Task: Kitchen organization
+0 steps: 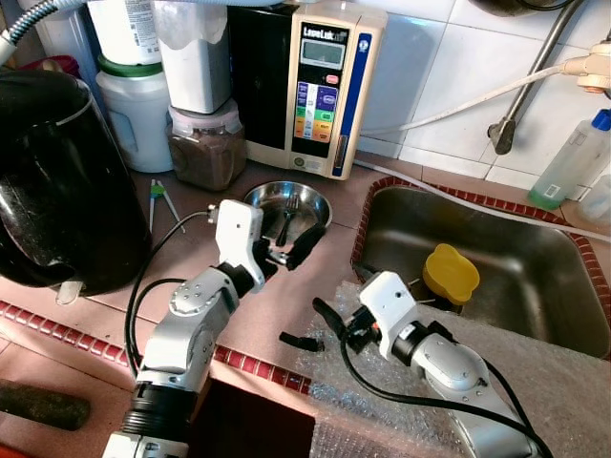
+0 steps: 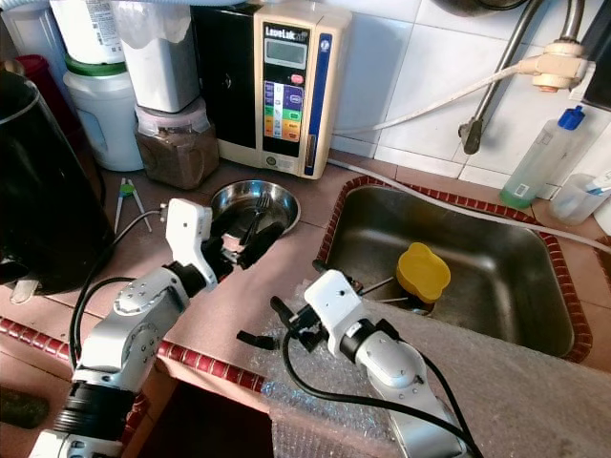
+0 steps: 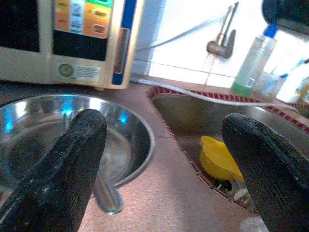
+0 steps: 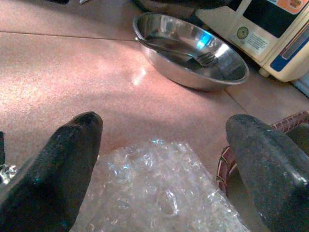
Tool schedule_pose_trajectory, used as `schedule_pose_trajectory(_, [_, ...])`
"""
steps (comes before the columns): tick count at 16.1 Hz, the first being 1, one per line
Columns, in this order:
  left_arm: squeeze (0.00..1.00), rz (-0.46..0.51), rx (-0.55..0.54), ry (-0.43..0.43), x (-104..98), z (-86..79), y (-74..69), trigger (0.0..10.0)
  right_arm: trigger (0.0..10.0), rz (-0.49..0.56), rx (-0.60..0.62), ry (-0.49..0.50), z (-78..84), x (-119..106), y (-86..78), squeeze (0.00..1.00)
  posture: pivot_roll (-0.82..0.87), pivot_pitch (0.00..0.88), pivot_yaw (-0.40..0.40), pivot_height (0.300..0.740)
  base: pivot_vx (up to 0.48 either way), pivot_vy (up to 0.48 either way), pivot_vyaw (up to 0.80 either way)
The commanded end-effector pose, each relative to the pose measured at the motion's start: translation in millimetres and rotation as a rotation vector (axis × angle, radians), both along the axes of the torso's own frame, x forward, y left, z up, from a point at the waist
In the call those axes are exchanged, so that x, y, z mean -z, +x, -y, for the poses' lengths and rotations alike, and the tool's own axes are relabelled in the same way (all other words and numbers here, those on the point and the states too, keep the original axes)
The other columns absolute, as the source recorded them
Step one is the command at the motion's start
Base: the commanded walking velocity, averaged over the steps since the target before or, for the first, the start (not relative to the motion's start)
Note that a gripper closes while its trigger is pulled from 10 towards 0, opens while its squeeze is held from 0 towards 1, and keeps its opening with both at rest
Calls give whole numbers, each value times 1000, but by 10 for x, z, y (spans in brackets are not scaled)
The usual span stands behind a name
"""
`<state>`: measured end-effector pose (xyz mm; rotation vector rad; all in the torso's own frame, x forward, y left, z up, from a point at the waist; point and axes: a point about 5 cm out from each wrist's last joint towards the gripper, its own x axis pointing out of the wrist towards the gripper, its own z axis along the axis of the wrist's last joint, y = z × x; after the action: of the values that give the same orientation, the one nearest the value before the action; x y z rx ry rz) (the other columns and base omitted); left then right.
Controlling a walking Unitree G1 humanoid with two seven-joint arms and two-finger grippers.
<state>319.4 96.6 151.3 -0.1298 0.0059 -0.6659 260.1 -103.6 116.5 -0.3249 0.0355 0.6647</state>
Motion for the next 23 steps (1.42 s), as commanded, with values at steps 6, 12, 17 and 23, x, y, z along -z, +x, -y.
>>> schedule_pose_trajectory(6, [0,27,-28,70,187,12,51,10000,10000,-51,66,178,93,-166,23,184,67,0,-66,740,0,0,0])
schedule_pose_trajectory(12, [0,40,-56,68,255,59,137,7765,10000,-138,3,186,92,-124,-75,0,59,0,-68,740,0,0,0])
schedule_pose_trajectory(17, [0,42,-57,68,347,124,175,2196,10000,-165,-40,187,55,-133,-143,0,43,0,-65,740,0,0,0])
schedule_pose_trajectory(23, [0,38,4,73,422,210,149,10000,10000,-168,-40,169,52,-132,-127,0,46,0,-69,740,0,0,0])
